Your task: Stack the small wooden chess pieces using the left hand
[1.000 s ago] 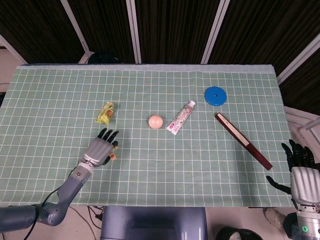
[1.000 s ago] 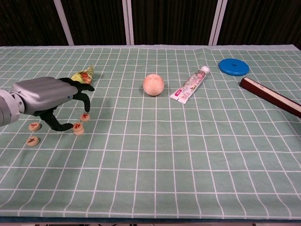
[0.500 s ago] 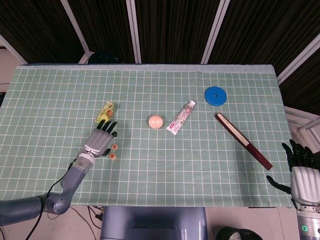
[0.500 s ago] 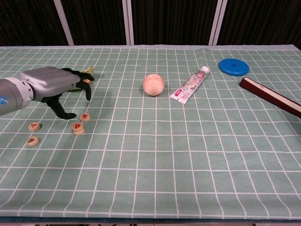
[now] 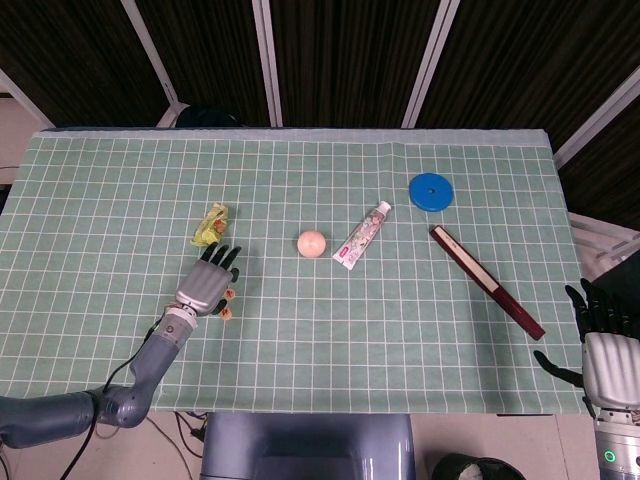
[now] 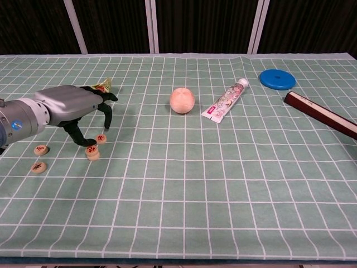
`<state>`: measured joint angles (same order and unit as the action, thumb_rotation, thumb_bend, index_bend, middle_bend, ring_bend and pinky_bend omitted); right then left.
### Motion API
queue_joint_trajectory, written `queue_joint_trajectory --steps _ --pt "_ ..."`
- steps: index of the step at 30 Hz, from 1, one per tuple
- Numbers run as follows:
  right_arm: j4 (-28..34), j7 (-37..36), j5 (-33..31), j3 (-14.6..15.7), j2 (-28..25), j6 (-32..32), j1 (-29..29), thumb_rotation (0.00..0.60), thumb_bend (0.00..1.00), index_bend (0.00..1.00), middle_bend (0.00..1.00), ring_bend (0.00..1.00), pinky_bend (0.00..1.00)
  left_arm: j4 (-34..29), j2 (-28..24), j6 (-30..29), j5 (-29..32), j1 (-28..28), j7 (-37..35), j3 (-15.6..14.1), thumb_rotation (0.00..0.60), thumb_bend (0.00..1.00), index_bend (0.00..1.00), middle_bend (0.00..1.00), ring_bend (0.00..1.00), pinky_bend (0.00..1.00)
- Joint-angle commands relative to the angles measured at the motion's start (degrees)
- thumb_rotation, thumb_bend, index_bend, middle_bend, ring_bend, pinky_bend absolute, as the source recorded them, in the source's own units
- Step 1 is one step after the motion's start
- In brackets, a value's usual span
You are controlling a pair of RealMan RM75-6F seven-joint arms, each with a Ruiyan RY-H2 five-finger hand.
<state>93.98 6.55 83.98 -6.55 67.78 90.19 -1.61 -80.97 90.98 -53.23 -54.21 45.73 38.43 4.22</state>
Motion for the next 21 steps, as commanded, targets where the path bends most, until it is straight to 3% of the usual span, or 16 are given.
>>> queue_joint_trajectory --steps 1,21 --pt "0.0 0.0 0.0 0.0 0.0 -0.1 0.0 0.600 0.23 0.12 0.01 0.00 0.00 0.2 0.2 0.0 0.4 0.1 0.3 0.0 0.600 0.28 0.41 0.01 0.00 0.00" --pt "0.0 -0.2 -0.1 0.0 0.1 -0.1 -0.1 0.600 0.23 0.12 0.01 0.00 0.00 1.2 1.6 -0.1 2.6 1.0 2.8 -0.4 0.600 0.29 0.44 0.02 0.00 0.00"
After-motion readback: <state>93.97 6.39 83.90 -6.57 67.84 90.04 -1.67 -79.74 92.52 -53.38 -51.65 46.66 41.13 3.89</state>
